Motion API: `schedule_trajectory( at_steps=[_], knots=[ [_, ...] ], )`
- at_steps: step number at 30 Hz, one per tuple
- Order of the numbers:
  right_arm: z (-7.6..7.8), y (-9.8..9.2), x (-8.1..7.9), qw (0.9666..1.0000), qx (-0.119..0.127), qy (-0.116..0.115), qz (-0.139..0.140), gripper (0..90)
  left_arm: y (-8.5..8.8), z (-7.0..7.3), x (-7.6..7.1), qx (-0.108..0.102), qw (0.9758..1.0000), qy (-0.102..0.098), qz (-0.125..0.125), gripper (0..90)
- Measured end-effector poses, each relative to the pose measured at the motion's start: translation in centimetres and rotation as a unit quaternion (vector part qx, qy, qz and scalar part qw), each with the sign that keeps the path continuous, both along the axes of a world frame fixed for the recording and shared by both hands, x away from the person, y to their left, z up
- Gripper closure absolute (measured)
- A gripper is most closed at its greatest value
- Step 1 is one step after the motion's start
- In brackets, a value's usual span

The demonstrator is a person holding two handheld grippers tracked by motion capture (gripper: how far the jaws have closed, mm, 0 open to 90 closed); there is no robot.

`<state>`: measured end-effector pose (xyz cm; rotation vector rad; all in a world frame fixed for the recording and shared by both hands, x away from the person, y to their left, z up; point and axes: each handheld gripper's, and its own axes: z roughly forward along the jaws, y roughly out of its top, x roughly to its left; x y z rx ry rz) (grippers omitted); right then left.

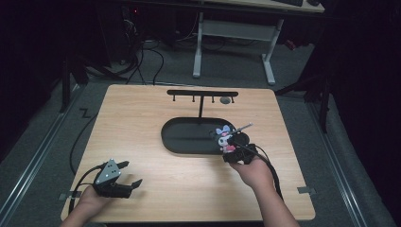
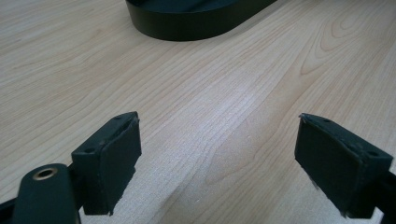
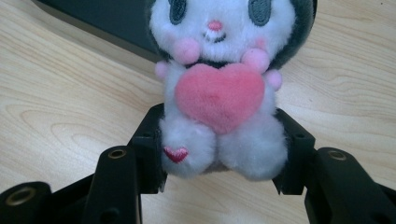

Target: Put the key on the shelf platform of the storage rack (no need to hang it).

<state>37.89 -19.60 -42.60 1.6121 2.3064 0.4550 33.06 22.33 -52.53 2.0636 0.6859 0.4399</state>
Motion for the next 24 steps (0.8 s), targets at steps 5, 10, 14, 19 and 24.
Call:
schedule_trajectory(
  at_steps=[5,10,14,19,24],
  knots=[
    [-0.4,0.4,0.8,1.0000,-0.001,0.003,0.000,47.5,0.0,0.0,0.0,0.000,1.0000,0.000,0.000,15.5],
    [-0.5,0.8,1.6,1.0000,-0.003,0.004,0.002,47.5,0.0,0.0,0.0,-0.001,1.0000,0.000,0.000,15.5],
    [-0.6,1.0,1.9,1.0000,0.000,0.004,0.002,47.6,0.0,0.0,0.0,0.000,1.0000,0.000,0.000,15.5],
    [-0.7,1.4,2.7,1.0000,-0.003,0.005,0.002,47.6,0.0,0.0,0.0,-0.001,1.0000,0.000,0.000,15.5],
    [-0.9,1.6,3.8,1.0000,-0.004,0.006,-0.003,47.6,0.0,0.0,-0.1,-0.003,1.0000,-0.001,0.001,15.5]
  ],
)
